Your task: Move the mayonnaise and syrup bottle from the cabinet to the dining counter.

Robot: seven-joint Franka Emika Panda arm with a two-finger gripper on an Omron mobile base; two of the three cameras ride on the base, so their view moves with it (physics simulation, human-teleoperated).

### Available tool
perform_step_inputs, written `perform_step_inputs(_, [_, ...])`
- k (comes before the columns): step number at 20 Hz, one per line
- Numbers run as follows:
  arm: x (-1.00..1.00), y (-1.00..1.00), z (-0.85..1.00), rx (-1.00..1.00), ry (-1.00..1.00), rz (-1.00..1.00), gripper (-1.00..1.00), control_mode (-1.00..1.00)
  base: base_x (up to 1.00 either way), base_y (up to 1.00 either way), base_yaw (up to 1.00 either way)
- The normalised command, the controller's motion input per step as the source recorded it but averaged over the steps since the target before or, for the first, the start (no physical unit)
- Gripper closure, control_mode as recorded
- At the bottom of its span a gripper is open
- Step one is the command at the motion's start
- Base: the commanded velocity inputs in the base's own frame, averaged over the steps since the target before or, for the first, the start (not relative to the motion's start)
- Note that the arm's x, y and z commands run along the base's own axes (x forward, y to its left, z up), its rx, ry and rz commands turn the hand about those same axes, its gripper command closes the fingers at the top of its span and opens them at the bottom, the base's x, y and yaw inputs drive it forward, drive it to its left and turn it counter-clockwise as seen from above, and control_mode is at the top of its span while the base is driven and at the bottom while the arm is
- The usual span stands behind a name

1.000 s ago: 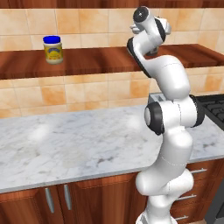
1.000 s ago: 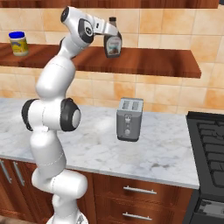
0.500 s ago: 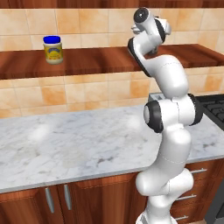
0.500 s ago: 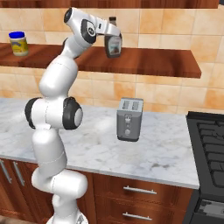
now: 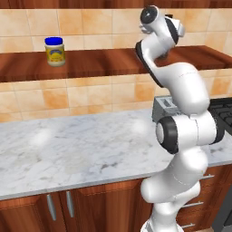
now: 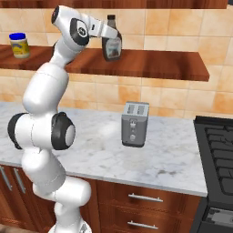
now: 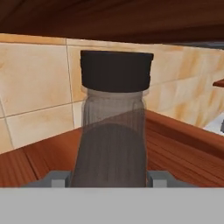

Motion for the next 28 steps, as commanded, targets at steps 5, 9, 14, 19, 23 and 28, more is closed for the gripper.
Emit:
perform_step_inputs(5, [-1.00, 0.10, 0.00, 0.00, -0.17, -0.04, 1.00, -1.00, 0.00, 0.00, 0.00])
perform_step_inputs(9, [-1.00, 0.17, 0.30, 0.02, -0.02, -0.01, 1.00, -1.00, 0.00, 0.00, 0.00])
perform_step_inputs(14, [-1.00, 0.15, 0.61, 0.02, 0.03, 0.00, 1.00, -1.00, 0.00, 0.00, 0.00])
perform_step_inputs(19, [-1.00, 0.25, 0.21, 0.01, 0.08, 0.00, 1.00, -1.00, 0.00, 0.00, 0.00])
perform_step_inputs(23, [-1.00, 0.37, 0.00, 0.00, 0.10, 0.00, 1.00, -1.00, 0.00, 0.00, 0.00])
perform_step_inputs(28, [-0.96, 0.34, -0.20, 0.00, 0.04, 0.00, 1.00, -1.00, 0.00, 0.00, 0.00])
